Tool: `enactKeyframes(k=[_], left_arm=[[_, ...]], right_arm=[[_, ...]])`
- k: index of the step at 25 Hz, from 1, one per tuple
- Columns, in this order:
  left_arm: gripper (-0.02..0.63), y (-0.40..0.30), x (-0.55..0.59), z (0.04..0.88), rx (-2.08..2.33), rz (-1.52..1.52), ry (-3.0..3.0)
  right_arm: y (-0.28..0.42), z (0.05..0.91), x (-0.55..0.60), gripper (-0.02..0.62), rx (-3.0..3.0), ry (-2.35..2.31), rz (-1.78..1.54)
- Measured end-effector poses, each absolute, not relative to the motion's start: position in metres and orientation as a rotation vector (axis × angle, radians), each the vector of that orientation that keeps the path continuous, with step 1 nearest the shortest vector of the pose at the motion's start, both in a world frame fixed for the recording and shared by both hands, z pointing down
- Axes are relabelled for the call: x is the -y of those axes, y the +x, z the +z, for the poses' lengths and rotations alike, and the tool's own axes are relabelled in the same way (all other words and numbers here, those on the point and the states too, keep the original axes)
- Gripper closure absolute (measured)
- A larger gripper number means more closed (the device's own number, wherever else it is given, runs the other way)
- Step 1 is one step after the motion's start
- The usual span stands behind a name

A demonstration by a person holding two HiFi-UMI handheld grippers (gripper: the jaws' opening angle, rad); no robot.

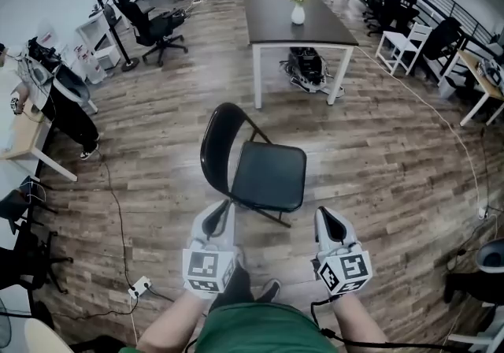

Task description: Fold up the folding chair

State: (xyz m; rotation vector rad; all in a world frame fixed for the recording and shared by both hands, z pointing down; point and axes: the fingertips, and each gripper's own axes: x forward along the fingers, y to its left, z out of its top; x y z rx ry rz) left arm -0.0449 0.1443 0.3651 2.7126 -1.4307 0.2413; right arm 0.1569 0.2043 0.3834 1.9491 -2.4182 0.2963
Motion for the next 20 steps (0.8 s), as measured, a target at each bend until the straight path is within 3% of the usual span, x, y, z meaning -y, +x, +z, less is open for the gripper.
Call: enactKeyframes(k=[10, 20], left_arm=[[0.586, -0.034, -0.074, 0.392, 1.316, 0.312, 2.739], [0.595, -0.021, 0.046, 0.418, 1.103, 0.421, 2.791]], right_arm=[[0.172, 0.398, -0.148, 0.592, 2.383, 1.964, 0.347], [0.172, 0.407, -0.037, 0.592, 2.237, 1.834, 0.051]])
